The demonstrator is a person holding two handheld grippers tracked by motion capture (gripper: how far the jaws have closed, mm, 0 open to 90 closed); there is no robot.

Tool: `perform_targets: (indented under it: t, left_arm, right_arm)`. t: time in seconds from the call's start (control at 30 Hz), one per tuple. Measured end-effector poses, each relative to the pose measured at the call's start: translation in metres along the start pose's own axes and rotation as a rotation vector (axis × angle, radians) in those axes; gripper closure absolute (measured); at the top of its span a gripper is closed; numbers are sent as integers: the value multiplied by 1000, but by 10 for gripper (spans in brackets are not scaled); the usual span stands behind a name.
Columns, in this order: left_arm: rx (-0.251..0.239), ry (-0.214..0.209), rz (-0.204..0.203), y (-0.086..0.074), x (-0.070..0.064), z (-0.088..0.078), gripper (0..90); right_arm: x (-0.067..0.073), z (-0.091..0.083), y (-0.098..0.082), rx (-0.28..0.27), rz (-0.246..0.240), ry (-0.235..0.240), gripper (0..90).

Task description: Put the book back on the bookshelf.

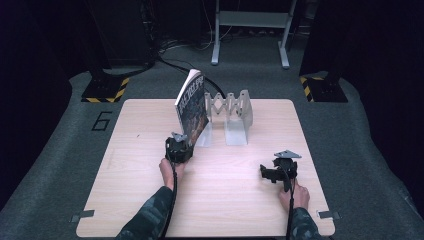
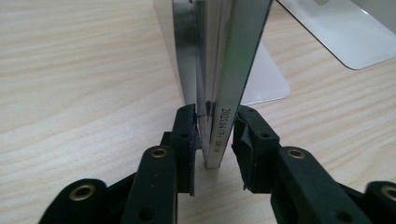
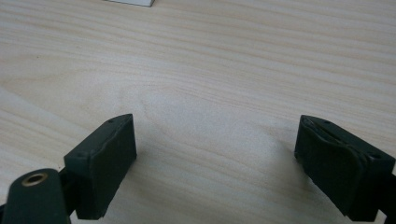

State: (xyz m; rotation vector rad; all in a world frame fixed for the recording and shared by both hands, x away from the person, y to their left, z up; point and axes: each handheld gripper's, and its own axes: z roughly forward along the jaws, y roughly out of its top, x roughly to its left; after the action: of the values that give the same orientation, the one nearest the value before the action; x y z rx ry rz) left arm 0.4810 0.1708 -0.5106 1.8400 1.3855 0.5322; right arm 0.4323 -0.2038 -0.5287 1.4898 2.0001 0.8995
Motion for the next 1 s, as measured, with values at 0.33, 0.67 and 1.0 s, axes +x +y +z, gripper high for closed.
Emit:
perform_targets:
  t: [0.33,0.67,1.0]
  left_arm:
    - [8,-41,-82,-2,1,1,794]
    - [-6,-76,-107,-4,-12,1,799]
    - [-13,-122,-84,-3,-30,4,719]
  right_arm:
    - [0,0,0,0,-1,2,118]
    - [0,0,0,1,-1,2,119]
    - [1,0,0,2,3,2,118]
